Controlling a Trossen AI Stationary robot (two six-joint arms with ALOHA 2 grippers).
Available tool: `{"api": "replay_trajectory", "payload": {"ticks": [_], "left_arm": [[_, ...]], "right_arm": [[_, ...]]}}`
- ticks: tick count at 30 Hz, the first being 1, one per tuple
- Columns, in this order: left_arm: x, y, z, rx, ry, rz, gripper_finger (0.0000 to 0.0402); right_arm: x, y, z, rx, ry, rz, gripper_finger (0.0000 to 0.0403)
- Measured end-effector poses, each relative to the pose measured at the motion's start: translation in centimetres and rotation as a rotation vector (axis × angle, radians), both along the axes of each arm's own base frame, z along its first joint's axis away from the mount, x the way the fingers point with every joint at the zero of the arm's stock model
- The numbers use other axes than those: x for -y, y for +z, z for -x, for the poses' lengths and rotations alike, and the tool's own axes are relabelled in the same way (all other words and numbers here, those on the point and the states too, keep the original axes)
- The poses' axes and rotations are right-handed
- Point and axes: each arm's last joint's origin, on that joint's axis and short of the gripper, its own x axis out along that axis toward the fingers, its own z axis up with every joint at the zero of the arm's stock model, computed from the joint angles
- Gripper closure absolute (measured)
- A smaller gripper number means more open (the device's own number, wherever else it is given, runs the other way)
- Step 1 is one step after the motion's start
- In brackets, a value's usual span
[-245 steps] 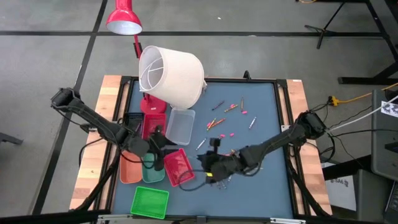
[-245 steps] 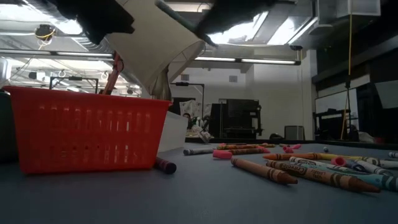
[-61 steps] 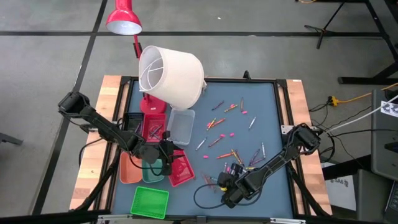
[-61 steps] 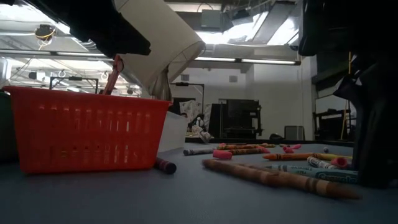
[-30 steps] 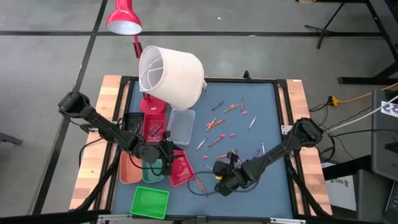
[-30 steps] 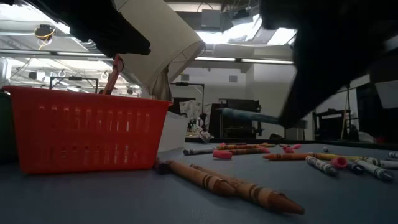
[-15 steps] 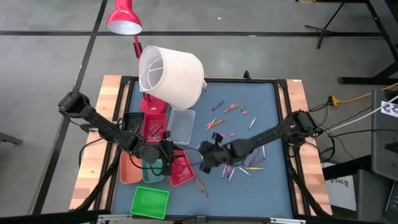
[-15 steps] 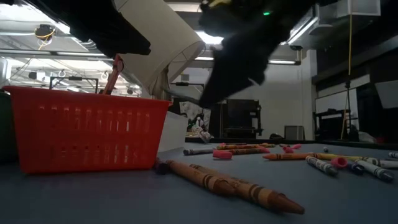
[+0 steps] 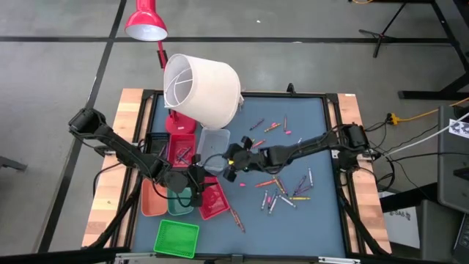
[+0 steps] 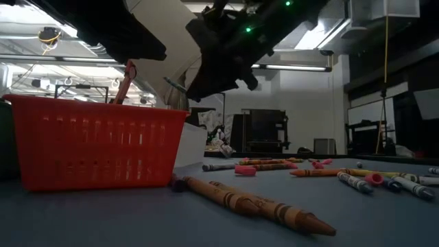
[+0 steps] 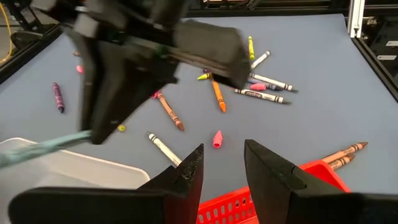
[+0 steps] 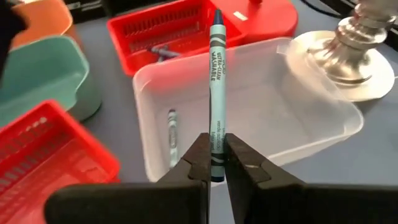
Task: Sort crayons
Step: Put the light blue crayon into the transparent bin, then put the brown crayon into the bottom red bin
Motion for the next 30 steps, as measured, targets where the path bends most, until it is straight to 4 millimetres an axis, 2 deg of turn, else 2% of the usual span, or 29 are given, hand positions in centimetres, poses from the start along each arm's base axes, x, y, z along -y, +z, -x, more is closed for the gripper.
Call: {"api": "replay_trajectory", "payload": {"ticks": [8,15,25,30], "left_arm": [[0.0,0.0,0.0,0.000,0.000,0.000,0.0302],[0.0,0.0,0.0,0.000,0.000,0.000,0.0302],[0.0,0.0,0.0,0.000,-0.001,0.000,0.0302],[0.0,0.1,0.0,0.006,-0.001,0.003,0.0302]], "right_arm": [[2.6,0.0,-0.4,-0.003,0.015,-0.071,0.0377],[2.8,0.0,-0.4,0.006,0.021,-0.081,0.0372],[2.7,0.4,-0.7,0.045,0.024,-0.084,0.0291],[2.6,0.3,-0.6,0.034,0.062,-0.112,0.0279]]}}
